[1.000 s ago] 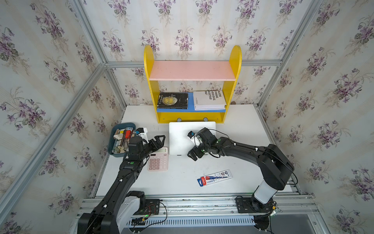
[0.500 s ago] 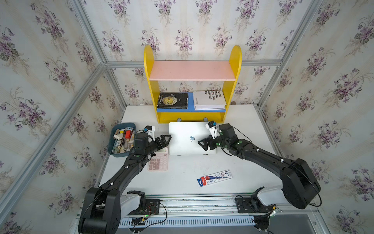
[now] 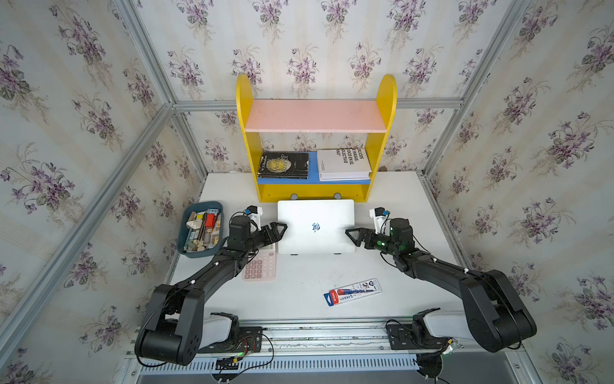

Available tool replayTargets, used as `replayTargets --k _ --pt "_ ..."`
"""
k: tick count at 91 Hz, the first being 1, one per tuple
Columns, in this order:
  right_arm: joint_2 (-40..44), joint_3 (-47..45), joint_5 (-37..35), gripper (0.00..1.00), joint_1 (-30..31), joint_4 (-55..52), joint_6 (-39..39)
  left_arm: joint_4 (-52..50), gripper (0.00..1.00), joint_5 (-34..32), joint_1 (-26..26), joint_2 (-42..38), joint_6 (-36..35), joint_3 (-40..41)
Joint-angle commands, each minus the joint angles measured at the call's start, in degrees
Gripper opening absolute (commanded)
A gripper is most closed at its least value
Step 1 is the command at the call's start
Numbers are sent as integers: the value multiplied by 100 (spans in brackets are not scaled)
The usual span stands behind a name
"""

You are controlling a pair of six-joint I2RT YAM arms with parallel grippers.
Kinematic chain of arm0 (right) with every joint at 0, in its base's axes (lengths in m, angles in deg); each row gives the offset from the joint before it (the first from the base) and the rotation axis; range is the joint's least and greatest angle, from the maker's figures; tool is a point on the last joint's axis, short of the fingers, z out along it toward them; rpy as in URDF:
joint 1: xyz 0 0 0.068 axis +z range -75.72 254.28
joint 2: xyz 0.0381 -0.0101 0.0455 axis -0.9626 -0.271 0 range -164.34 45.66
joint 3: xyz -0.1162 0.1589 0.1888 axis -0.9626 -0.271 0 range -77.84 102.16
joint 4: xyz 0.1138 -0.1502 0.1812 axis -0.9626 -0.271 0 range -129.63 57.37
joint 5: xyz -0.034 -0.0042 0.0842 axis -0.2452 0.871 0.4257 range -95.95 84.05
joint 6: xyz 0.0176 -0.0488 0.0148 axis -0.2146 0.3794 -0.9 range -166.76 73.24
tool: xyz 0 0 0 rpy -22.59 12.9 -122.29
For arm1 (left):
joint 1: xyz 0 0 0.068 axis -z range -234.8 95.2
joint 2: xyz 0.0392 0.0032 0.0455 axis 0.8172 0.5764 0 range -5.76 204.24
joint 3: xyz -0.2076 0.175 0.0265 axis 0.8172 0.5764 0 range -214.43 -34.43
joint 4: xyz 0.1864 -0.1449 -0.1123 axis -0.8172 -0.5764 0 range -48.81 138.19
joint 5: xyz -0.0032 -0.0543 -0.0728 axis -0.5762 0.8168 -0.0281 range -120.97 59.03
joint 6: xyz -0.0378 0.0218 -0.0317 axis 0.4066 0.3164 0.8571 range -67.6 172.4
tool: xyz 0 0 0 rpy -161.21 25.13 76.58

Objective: Close the laptop lid and set it aside
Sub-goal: Pick up the laptop from the computer stand.

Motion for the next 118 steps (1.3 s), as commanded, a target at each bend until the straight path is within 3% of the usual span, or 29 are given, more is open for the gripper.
replayTargets --k 1,28,52,93,118 --pt "-161 -120 362 97 -54 1010 -453 364 88 6 17 161 -171 18" --pt "-619 -383 534 96 -171 1826 -806 787 90 -50 182 863 -283 3" --pt "-909 -409 511 97 -180 1940 -848 890 91 -182 329 1266 -337 -58" --pt "-1301 -512 486 100 -176 2165 -1009 1016 91 -244 391 1346 -308 80" --pt "-1540 -594 832 99 -176 2701 -1252 1360 87 86 418 1378 -167 242"
